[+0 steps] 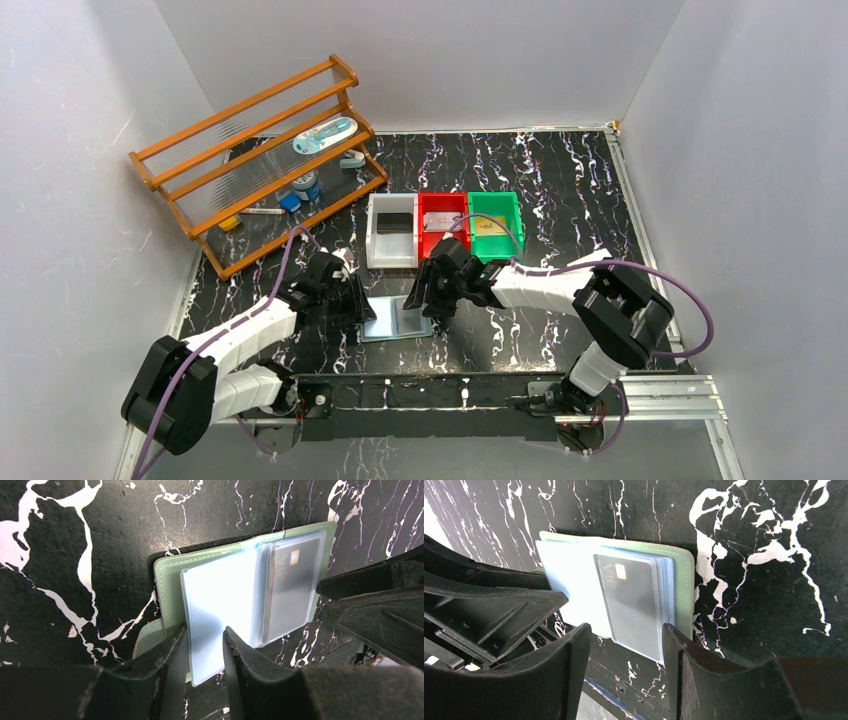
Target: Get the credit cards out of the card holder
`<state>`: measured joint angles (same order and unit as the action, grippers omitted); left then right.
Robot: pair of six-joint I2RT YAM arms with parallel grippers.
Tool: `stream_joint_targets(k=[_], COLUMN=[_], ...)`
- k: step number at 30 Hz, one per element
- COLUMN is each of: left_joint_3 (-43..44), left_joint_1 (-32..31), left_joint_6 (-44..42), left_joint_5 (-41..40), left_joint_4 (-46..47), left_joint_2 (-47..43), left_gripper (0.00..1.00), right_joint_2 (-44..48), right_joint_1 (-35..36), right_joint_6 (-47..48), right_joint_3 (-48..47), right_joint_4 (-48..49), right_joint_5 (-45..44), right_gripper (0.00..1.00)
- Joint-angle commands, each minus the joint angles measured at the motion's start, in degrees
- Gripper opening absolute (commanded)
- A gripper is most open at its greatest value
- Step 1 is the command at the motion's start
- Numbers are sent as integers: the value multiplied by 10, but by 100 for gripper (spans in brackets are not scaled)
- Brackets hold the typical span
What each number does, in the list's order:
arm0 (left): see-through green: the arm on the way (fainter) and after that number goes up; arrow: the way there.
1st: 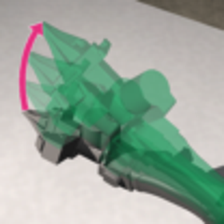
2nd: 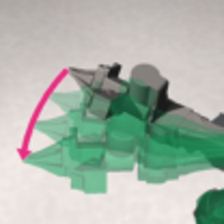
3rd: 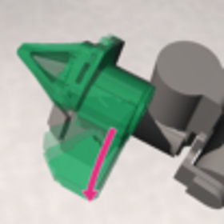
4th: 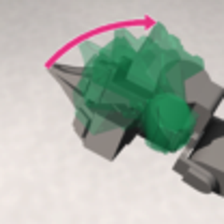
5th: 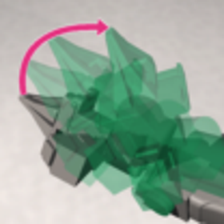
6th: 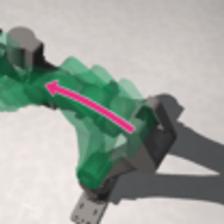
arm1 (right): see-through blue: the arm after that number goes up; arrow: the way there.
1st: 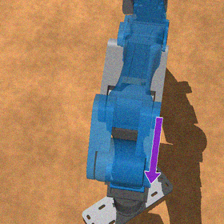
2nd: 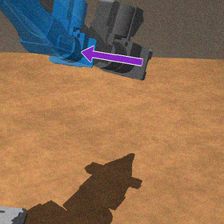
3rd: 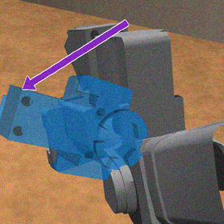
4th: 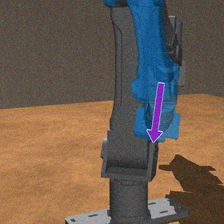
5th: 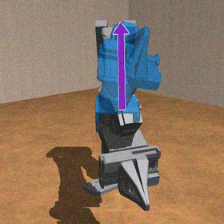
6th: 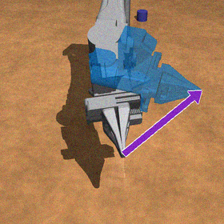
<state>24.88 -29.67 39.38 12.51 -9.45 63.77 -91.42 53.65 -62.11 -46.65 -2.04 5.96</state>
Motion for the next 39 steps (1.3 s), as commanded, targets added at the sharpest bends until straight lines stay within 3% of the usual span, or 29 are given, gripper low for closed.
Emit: stream_joint_targets(k=[1,21,27,34,39], left_joint_3=[2,3,2,1,2], left_joint_1=[1,1,1,1,1], left_joint_6=[-7,-12,-12,-11,-11], left_joint_5=[12,24,25,28,28], left_joint_4=[-14,-14,-14,-11,-12], left_joint_2=[-13,-7,-7,-6,-8], left_gripper=[29,29,29,29,29], right_joint_2=[9,-23,-12,-9,-12], right_joint_1=[1,1,2,7,7], right_joint_6=[8,4,5,22,24], right_joint_3=[-16,-12,-4,-26,-37], right_joint_4=[15,21,73,55,1], right_joint_5=[2,5,37,43,-5], right_gripper=[63,62,58,57,58])
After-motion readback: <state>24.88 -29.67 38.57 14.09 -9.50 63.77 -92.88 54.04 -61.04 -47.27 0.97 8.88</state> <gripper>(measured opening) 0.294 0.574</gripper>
